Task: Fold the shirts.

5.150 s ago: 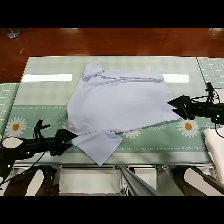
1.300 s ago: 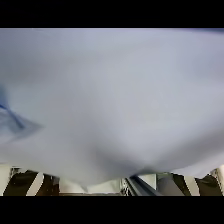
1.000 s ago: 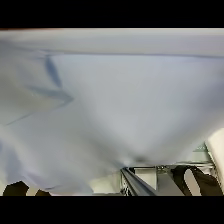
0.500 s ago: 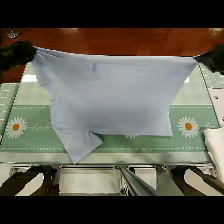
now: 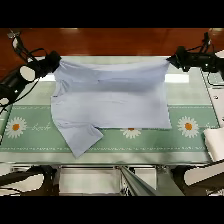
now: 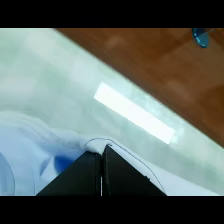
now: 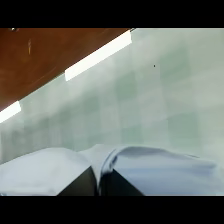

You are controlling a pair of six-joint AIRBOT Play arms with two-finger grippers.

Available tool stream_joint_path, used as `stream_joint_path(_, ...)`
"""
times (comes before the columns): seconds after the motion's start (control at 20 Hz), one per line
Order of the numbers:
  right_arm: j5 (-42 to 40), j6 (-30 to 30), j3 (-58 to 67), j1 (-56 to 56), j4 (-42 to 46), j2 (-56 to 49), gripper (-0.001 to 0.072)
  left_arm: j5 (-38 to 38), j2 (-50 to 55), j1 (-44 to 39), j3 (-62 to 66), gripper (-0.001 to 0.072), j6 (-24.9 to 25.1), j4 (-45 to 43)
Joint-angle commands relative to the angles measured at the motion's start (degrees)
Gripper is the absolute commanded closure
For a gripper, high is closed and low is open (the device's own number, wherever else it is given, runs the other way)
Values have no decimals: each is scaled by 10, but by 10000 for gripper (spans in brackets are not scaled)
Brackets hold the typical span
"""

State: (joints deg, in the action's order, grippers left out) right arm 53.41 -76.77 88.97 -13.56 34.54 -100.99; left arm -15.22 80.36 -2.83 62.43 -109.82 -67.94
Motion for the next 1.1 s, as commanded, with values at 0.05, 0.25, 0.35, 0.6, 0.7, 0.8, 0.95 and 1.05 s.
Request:
stream_joint_path(0.05,27,-10,27,-6,17,-33,695,-35,16,12,7,685,-24,6)
stream_joint_path(0.25,172,34,27,-17,99,-14,695,-199,-16,19,28,685,151,4)
stream_joint_path(0.35,219,28,27,-16,177,-15,695,-281,-10,32,26,685,199,-3)
stream_joint_path(0.6,257,5,27,-17,270,-15,695,-379,5,62,17,685,250,-7)
stream_joint_path(0.7,263,3,27,-16,271,-19,695,-378,15,61,14,685,254,-8)
stream_joint_path(0.8,272,-1,27,-14,271,-29,695,-377,32,61,14,685,254,-8)
stream_joint_path(0.95,279,-1,27,-1,271,-44,695,-377,55,62,14,684,254,-8)
stream_joint_path(1.05,277,-2,27,15,271,-53,694,-377,63,62,14,685,254,-8)
